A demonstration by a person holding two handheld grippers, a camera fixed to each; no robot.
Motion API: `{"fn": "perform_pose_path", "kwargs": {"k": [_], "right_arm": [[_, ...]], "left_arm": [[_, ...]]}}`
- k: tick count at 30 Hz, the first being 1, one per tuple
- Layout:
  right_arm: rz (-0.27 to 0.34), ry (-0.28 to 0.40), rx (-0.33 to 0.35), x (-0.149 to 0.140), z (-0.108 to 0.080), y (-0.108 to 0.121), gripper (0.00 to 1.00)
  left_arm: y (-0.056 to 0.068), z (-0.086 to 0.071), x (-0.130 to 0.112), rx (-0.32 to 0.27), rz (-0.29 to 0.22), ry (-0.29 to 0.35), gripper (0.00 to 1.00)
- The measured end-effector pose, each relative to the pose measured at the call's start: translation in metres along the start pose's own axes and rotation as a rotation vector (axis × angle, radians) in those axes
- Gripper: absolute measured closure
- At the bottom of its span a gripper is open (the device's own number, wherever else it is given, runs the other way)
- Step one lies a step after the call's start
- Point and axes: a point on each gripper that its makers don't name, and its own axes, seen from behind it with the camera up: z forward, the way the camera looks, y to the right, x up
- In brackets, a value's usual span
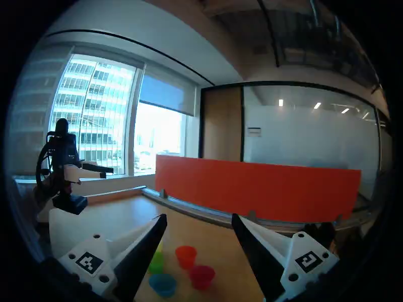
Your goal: Pour water
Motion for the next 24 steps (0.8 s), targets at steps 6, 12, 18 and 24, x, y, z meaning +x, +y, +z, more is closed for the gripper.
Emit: {"fn": "perform_pose_path", "kwargs": {"k": [6,12,18,24], "right_arm": [[0.004,-0.018,0.043,-0.003,0.002,-0.010,0.00],[0.012,-0.044,0.083,-0.011,0.004,-0.016,0.00],[0.001,-0.077,0.130,-0.023,0.004,-0.025,0.00],[-0.023,-0.119,0.162,-0.041,0.005,-0.033,0.00]], "left_arm": [[0.004,0.006,-0.005,-0.024,0.012,-0.022,0.03],[0.014,0.011,-0.012,-0.071,0.021,-0.043,0.03],[0.022,0.016,-0.023,-0.103,0.039,-0.068,0.03],[0.027,0.020,-0.041,-0.126,0.050,-0.103,0.03]]}}
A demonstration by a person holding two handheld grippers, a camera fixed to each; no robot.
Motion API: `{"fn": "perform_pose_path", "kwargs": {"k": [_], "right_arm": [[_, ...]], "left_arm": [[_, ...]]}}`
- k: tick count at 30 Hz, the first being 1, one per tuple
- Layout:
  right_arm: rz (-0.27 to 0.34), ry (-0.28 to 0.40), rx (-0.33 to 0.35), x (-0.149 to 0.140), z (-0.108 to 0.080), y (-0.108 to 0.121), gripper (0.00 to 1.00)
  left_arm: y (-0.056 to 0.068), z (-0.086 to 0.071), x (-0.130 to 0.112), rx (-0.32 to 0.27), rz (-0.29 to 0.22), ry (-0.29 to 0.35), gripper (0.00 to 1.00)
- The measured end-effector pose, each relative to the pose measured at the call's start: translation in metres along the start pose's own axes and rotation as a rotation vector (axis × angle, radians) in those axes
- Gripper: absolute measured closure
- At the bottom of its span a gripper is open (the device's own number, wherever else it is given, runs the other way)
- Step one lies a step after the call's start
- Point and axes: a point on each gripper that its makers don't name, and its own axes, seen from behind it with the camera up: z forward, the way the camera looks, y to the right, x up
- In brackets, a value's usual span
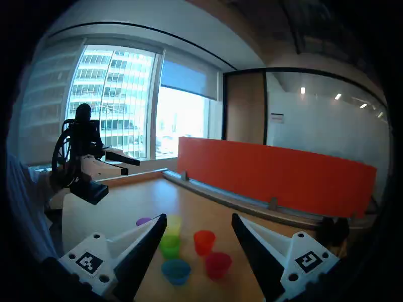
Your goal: Pour water
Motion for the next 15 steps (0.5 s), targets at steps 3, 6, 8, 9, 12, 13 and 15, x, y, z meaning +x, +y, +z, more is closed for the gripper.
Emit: {"fn": "perform_pose_path", "kwargs": {"k": [3,6,8,9,12,13,15], "right_arm": [[-0.007,-0.026,0.016,-0.011,0.002,-0.003,0.00],[-0.011,-0.050,0.032,-0.023,0.005,-0.006,0.00],[-0.013,-0.064,0.040,-0.030,0.007,-0.007,0.00],[-0.013,-0.071,0.044,-0.033,0.009,-0.008,0.00],[-0.014,-0.090,0.058,-0.042,0.012,-0.010,0.00],[-0.015,-0.095,0.063,-0.046,0.013,-0.010,0.00],[-0.017,-0.109,0.073,-0.054,0.016,-0.011,0.00]], "left_arm": [[0.002,0.003,-0.011,-0.008,0.001,-0.019,0.03],[0.003,0.008,-0.023,-0.016,0.003,-0.041,0.03],[0.002,0.012,-0.031,-0.018,0.006,-0.058,0.03],[0.002,0.014,-0.035,-0.019,0.008,-0.065,0.03],[0.002,0.019,-0.048,-0.024,0.013,-0.089,0.03],[0.003,0.021,-0.052,-0.026,0.014,-0.096,0.03],[0.003,0.024,-0.062,-0.030,0.016,-0.112,0.03]]}}
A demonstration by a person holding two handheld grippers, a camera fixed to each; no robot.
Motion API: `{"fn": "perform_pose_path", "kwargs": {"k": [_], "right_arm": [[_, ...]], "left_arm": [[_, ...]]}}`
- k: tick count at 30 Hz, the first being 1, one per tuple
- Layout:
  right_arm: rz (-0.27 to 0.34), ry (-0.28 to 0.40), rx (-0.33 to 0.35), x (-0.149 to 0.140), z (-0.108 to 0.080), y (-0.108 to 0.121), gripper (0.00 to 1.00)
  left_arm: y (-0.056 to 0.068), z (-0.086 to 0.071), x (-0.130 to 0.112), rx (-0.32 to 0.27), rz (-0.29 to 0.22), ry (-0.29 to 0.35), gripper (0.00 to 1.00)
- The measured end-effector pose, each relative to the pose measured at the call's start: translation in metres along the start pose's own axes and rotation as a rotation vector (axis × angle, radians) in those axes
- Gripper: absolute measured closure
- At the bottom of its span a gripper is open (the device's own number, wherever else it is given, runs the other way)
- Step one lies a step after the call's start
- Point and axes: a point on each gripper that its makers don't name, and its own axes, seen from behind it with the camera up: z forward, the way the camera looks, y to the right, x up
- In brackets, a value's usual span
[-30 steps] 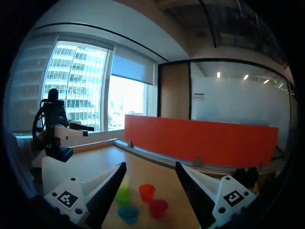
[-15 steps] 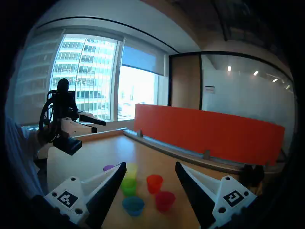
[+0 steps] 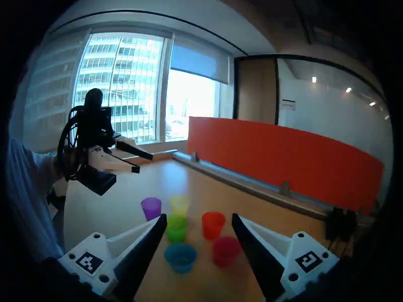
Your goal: Pour water
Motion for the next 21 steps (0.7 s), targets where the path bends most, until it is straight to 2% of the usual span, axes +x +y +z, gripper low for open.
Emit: {"fn": "perform_pose_path", "kwargs": {"k": [8,14,21], "right_arm": [[-0.024,-0.065,0.035,-0.034,0.014,-0.005,0.00],[-0.038,-0.109,0.051,-0.059,0.025,-0.007,0.00],[-0.058,-0.155,0.067,-0.085,0.036,-0.010,0.00]], "left_arm": [[0.002,0.020,-0.031,-0.011,0.016,-0.062,0.03],[0.003,0.034,-0.056,-0.021,0.009,-0.113,0.03],[0.001,0.046,-0.083,-0.018,0.019,-0.165,0.03]]}}
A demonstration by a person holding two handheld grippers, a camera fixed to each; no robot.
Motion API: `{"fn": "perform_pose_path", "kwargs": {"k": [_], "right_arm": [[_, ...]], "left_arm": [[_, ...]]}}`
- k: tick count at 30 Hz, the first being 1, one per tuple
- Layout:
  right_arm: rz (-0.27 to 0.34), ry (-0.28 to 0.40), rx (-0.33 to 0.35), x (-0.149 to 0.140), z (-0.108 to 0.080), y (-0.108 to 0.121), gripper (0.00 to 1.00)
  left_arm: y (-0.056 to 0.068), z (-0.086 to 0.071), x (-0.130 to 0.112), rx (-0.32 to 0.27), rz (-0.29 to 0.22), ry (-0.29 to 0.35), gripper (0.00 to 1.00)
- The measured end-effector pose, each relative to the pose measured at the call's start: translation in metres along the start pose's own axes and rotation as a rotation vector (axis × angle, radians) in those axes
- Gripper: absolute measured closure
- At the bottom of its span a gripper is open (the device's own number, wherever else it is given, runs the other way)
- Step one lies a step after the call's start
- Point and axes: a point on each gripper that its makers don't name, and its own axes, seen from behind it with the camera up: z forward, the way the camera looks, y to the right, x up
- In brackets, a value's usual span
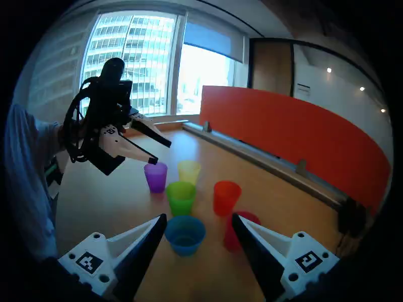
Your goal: Pour water
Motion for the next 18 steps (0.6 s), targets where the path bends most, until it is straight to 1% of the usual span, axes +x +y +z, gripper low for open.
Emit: {"fn": "perform_pose_path", "kwargs": {"k": [8,18], "right_arm": [[-0.002,-0.040,0.017,-0.020,0.014,-0.006,0.00],[-0.013,-0.078,0.037,-0.039,0.027,-0.013,0.00]], "left_arm": [[0.004,0.012,-0.028,-0.011,0.009,-0.061,0.03],[0.005,0.023,-0.048,-0.013,0.023,-0.126,0.03]]}}
